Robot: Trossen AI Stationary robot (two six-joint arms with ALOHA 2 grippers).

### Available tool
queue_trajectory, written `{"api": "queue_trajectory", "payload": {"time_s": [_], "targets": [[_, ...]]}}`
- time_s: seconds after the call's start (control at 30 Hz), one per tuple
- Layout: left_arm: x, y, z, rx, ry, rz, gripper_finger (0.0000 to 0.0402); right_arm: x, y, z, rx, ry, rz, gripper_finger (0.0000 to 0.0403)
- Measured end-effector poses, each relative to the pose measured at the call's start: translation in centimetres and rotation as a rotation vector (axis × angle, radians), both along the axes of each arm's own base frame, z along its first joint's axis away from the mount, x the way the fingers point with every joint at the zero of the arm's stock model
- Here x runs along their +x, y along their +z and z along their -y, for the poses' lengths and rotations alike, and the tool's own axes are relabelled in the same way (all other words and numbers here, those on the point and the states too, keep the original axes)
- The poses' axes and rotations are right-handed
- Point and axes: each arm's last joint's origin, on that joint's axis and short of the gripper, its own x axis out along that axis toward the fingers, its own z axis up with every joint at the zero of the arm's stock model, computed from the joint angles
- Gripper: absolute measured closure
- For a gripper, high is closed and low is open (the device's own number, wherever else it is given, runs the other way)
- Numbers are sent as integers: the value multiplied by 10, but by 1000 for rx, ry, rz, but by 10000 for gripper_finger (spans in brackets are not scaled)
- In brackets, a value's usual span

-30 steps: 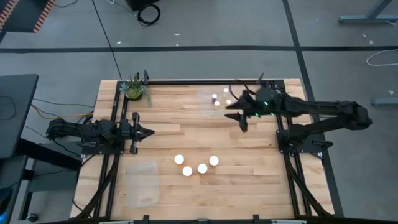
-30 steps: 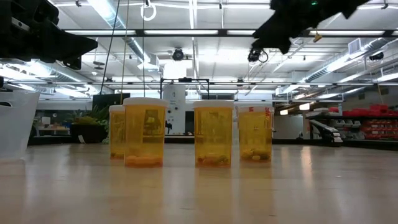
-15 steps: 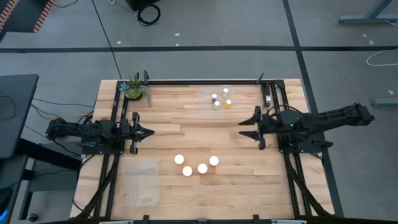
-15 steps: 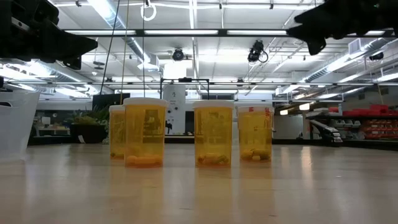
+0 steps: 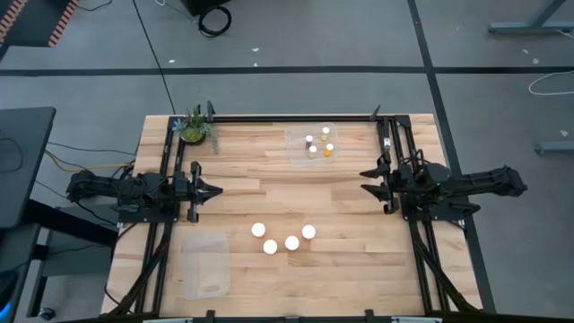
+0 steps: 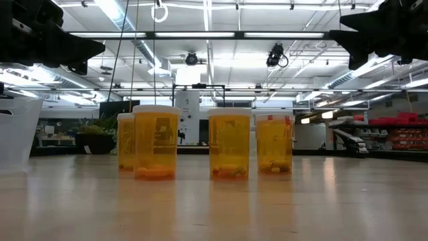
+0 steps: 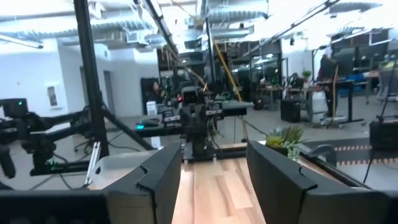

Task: Pick and place medicine bottles into bin by pill shape (circle, oval)
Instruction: Put the big orange pill bottle into the bottom transparent bin

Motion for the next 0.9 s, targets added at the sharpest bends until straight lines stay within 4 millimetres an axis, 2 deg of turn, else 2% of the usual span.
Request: {"api": "queue_trajectory", "payload": {"time_s": [0.17,0.4,0.8,0.9], "targets": [[0,0,0,0,0,0,376,-2,3,0,-56,-23,42,215],[0,0,0,0,0,0,366,-2,2,0,-24,-14,32,215],[0,0,0,0,0,0,374,-2,2,0,-22,-13,28,215],[0,4,0,-43,-3,39,369,-2,2,0,-22,-13,28,214]]}}
